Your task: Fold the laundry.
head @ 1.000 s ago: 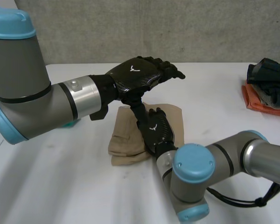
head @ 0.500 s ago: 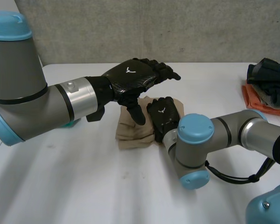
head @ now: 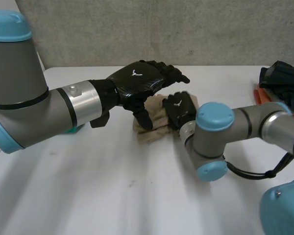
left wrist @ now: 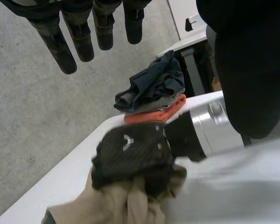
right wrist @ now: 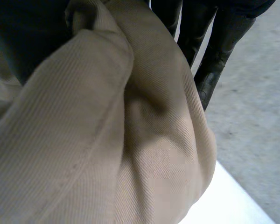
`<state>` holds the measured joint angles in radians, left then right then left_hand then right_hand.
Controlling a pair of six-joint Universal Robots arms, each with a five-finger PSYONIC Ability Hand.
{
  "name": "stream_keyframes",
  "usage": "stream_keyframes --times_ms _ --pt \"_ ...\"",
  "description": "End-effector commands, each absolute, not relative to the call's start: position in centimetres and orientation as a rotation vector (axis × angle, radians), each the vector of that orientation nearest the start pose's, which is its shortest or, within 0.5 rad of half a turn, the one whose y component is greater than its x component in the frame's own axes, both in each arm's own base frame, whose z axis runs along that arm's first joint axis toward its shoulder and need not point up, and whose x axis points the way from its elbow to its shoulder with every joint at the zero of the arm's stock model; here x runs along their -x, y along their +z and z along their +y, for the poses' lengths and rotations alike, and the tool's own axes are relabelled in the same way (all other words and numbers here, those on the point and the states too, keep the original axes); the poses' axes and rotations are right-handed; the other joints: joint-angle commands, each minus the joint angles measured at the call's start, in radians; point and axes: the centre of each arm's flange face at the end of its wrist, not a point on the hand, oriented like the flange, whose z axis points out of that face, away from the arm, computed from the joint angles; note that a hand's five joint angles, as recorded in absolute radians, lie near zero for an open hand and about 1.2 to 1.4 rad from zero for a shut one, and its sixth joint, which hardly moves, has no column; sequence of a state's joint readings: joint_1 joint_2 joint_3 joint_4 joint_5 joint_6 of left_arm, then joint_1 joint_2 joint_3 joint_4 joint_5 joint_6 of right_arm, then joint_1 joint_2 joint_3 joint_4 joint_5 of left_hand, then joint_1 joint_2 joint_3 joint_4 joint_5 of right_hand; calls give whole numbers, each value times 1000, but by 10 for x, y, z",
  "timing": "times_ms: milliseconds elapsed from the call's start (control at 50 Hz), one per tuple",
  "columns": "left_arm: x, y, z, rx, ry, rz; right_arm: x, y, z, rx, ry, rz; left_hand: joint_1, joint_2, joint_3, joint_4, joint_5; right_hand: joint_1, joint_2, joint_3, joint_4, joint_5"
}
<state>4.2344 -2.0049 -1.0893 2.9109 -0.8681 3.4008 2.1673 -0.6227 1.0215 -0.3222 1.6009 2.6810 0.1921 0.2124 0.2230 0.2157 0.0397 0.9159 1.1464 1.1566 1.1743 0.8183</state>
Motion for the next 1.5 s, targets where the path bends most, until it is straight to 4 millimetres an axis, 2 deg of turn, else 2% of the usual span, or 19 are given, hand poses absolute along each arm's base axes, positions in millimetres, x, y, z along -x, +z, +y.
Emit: stream_keyframes --times_ms 20,140,220,360,460,540,600,740,760,920,1040,1120,1320,1340,1360,1380,1400,1480,1500 --pt "327 297 -244 1197 1533 -1566 -330 167 -359 990 -2211 1978 60 39 29 36 37 480 250 240 222 403" --pt "319 307 -242 1188 1567 -1559 -307 184 -384 986 -2272 1912 60 39 29 36 37 480 250 240 222 403" --pt "317 309 -242 1184 1573 -1565 -294 212 -411 962 -2405 1737 60 39 29 36 37 480 250 240 222 403" --pt "316 309 -242 1182 1575 -1567 -253 286 -457 761 -2738 1425 60 39 29 36 37 480 250 240 222 403" --pt "315 311 -239 1184 1577 -1563 -196 333 -487 604 -2856 1234 60 39 29 36 37 480 250 240 222 403" --pt "316 311 -238 1186 1577 -1560 -161 342 -504 634 -2840 1178 60 39 29 36 37 480 250 240 222 403" --pt "317 311 -237 1187 1575 -1557 -135 332 -516 667 -2810 1209 60 39 29 36 37 480 250 240 222 403" --pt "318 306 -233 1192 1551 -1567 -47 293 -541 705 -2751 1344 60 39 29 36 37 480 250 240 222 403" --pt "318 304 -232 1192 1543 -1570 -28 279 -546 711 -2732 1378 60 39 29 36 37 480 250 240 222 403" --pt "320 292 -224 1190 1503 -1613 43 206 -547 743 -2573 1593 63 42 32 39 40 480 250 240 222 403" --pt "322 289 -219 1193 1496 -1626 46 153 -538 788 -2400 1669 65 45 35 42 43 480 250 240 222 403" --pt "323 289 -218 1194 1496 -1629 44 135 -537 774 -2360 1695 65 45 35 42 43 480 250 240 222 403" --pt "326 285 -213 1199 1487 -1639 39 119 -538 762 -2331 1709 68 48 37 45 46 409 178 168 150 332" --pt "326 285 -213 1199 1487 -1639 39 118 -538 758 -2329 1711 68 48 37 45 46 251 21 10 -7 174" --pt "326 286 -213 1199 1488 -1638 37 118 -537 750 -2326 1716 68 48 37 45 46 -297 -527 -538 -555 -374" --pt "326 286 -213 1199 1490 -1637 37 120 -537 739 -2329 1721 68 48 37 45 46 -605 -835 -845 -863 -682" --pt "326 286 -213 1199 1490 -1637 36 122 -536 724 -2333 1728 68 48 37 45 46 -741 -972 -982 -1000 -818" --pt "325 293 -211 1200 1512 -1619 39 168 -527 626 -2456 1742 71 51 40 48 49 -741 -972 -982 -1000 -818" --pt "324 295 -211 1199 1518 -1617 40 189 -520 584 -2510 1744 71 51 40 48 49 -741 -972 -982 -1000 -818"
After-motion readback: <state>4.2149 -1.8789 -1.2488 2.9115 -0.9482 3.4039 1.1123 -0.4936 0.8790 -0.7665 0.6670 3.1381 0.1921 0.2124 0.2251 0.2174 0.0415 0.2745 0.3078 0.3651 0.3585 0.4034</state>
